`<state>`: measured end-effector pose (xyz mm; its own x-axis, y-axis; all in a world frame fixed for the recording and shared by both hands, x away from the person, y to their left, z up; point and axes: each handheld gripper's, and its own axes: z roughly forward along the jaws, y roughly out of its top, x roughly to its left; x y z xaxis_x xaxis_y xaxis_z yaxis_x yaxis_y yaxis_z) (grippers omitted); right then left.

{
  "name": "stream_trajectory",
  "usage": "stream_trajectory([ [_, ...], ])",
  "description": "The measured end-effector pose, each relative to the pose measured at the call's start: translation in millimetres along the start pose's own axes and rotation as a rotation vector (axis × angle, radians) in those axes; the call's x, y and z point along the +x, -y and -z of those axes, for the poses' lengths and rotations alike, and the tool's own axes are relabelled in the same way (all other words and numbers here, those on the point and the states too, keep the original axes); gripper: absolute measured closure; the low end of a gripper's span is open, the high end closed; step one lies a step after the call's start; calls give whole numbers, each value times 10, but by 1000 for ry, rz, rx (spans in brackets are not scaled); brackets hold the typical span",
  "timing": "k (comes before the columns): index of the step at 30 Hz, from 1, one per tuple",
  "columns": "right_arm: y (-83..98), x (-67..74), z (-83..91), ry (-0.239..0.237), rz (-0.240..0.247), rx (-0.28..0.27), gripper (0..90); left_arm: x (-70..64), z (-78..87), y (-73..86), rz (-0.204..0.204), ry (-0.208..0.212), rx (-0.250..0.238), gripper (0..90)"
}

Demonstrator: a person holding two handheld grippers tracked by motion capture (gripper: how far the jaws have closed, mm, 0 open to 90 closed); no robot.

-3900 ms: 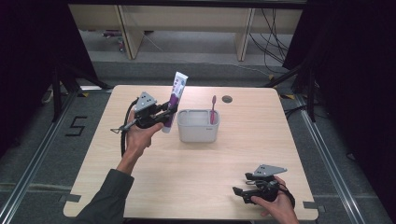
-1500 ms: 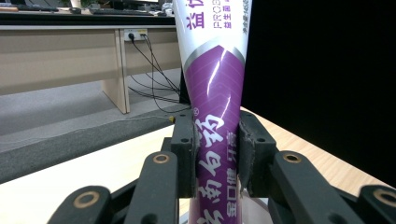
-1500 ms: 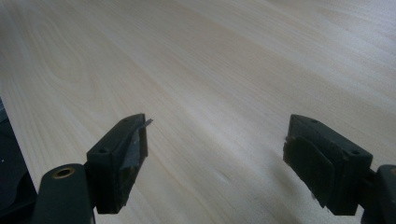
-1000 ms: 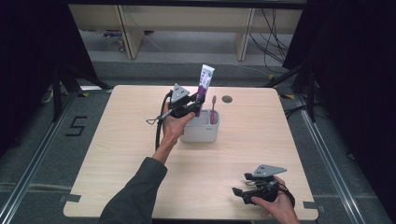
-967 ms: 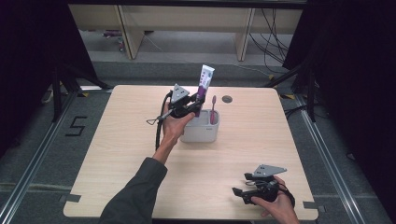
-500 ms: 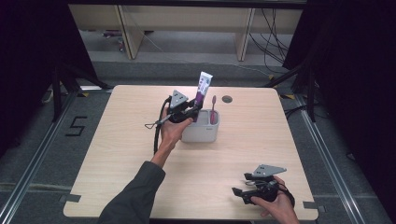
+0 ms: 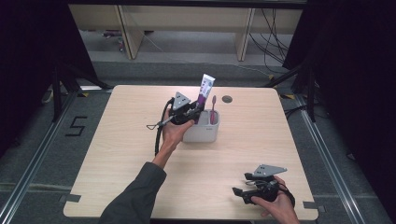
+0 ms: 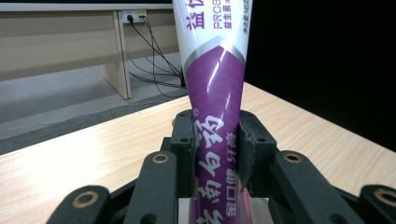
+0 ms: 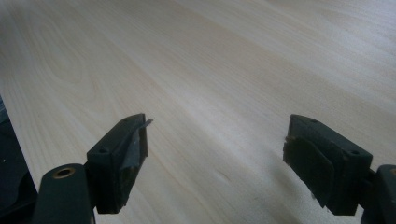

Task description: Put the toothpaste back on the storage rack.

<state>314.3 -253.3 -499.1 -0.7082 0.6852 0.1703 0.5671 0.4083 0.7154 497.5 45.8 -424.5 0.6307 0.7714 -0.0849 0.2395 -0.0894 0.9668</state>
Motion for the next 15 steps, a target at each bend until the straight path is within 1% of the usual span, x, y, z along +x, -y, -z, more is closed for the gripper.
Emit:
stream_trajectory([
  [3,0,-1,-2,-1,5,-3,222,-2,2,24,9,-4,3,703],
  [8,0,-1,-4,-3,5,0,222,-9,-4,52,-5,-8,21,703],
  [9,0,0,-4,-4,5,0,223,-10,-9,68,-1,-9,27,703],
  [10,0,0,-3,-3,5,0,222,-7,-10,76,-6,-13,31,703],
  [11,0,0,-4,-3,5,0,223,-13,-15,90,1,-13,34,703],
  [12,0,-4,-3,-3,10,-1,222,-9,-17,97,-4,-13,39,702],
  [15,1,-1,-5,-3,6,1,223,-12,-22,108,-4,-17,48,702],
])
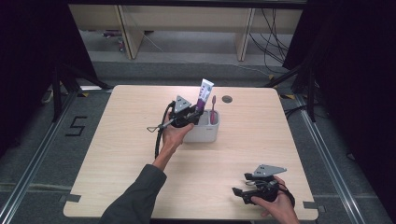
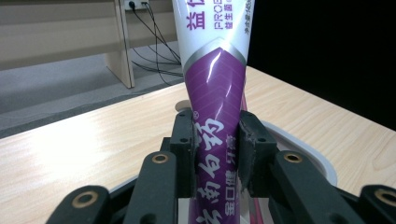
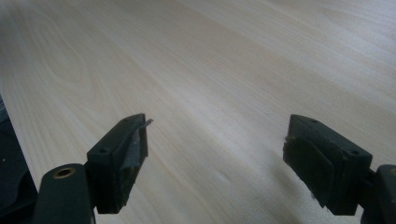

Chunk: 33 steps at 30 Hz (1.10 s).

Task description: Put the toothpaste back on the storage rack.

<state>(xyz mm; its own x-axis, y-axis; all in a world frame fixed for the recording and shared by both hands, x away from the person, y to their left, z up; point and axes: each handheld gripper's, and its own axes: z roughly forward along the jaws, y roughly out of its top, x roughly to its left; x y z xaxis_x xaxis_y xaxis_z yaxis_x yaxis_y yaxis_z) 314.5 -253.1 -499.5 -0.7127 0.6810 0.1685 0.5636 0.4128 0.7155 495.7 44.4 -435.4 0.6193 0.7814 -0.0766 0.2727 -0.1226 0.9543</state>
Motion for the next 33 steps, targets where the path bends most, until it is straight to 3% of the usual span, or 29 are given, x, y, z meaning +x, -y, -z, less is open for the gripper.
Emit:
stream_trajectory([
  [24,3,10,-13,0,-1,12,222,16,4,45,-23,-24,74,689],
  [29,3,10,-20,-2,1,12,222,9,4,41,-62,-36,100,630],
  [31,0,-8,-25,-4,29,7,222,10,3,48,-46,-35,89,586],
  [33,4,9,-18,0,2,13,222,12,29,15,-17,-31,57,566],
])
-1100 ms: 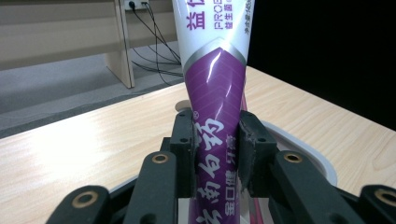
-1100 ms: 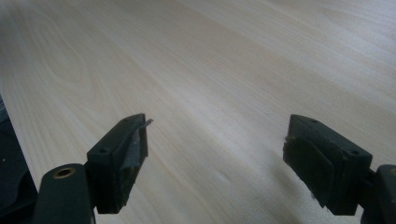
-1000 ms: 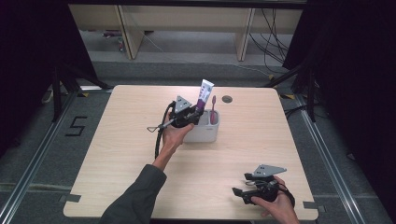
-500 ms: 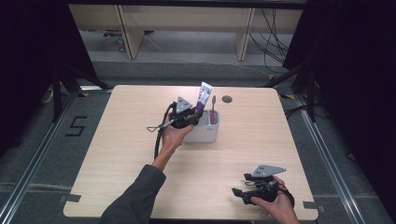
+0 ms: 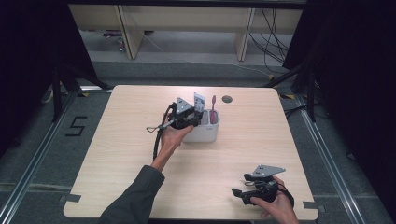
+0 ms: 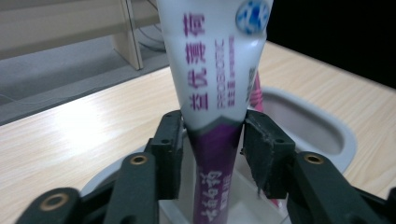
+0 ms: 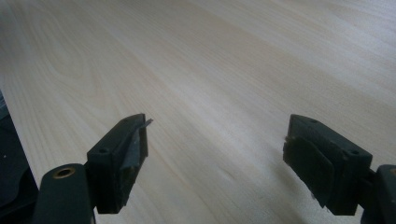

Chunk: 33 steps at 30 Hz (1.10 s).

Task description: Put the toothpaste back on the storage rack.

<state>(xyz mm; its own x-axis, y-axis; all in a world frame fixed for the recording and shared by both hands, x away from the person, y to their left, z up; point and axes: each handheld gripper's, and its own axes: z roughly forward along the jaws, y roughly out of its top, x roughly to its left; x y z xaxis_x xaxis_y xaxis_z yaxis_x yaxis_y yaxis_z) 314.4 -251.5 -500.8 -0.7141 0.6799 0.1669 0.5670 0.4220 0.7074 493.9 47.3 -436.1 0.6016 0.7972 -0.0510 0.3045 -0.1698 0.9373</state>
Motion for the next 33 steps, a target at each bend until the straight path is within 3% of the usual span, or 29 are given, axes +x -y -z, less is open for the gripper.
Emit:
stream_trajectory([
  [4,1,13,-1,-7,-16,12,223,-7,85,-112,-21,-6,-28,519],
  [7,-1,2,-6,-9,3,7,222,-8,139,-175,-12,-7,-25,437],
  [9,1,14,-1,-6,-18,13,222,-6,174,-175,-11,-12,-34,410],
  [10,-1,-7,-3,1,9,2,222,-2,187,-167,-5,-13,-30,391],
  [15,0,-9,-10,-3,9,6,222,79,334,-128,44,-8,-28,311],
  [18,0,-7,-14,-2,12,4,222,120,420,-120,39,-4,-21,298],
  [19,3,11,-13,-5,-12,9,223,133,451,-120,38,-7,-24,298],
  [20,-1,-8,-15,-2,7,7,222,150,476,-125,33,-8,-20,298],
  [33,-1,-8,-16,2,7,6,222,263,643,-106,43,2,10,288],
])
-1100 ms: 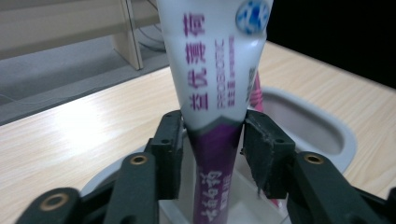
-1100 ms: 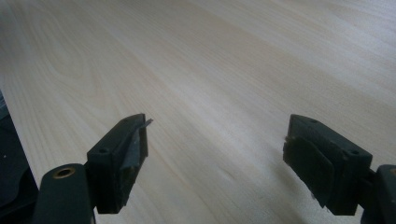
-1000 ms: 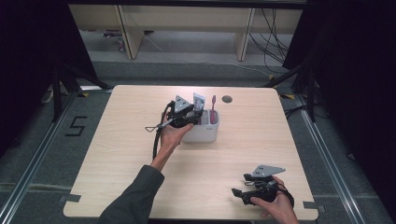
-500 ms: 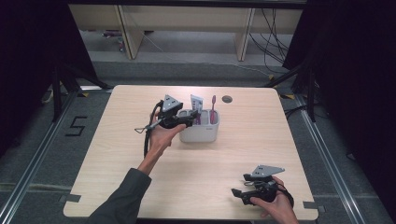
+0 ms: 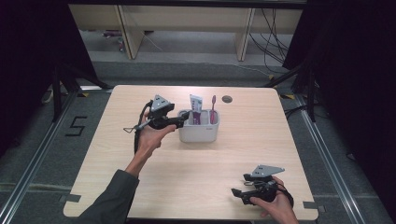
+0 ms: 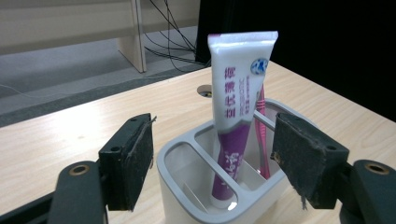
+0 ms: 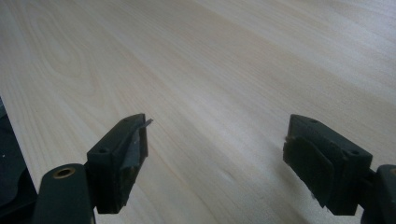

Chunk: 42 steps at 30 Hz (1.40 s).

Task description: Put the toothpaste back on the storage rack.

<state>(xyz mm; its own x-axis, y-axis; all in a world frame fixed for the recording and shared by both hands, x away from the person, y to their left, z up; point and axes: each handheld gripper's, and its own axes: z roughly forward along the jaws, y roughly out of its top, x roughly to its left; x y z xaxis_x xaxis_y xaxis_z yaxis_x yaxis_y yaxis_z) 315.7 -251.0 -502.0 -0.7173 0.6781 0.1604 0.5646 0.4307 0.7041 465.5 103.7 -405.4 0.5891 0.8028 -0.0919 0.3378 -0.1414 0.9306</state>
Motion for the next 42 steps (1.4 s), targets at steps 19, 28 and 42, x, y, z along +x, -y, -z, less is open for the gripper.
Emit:
stream_trajectory([
  [19,-1,9,4,0,-15,4,222,187,218,182,33,-9,18,282],
  [28,0,-7,3,8,-5,-2,221,293,369,296,15,-29,29,280],
  [42,-1,11,2,2,-16,4,221,350,636,482,9,-18,41,265],
])
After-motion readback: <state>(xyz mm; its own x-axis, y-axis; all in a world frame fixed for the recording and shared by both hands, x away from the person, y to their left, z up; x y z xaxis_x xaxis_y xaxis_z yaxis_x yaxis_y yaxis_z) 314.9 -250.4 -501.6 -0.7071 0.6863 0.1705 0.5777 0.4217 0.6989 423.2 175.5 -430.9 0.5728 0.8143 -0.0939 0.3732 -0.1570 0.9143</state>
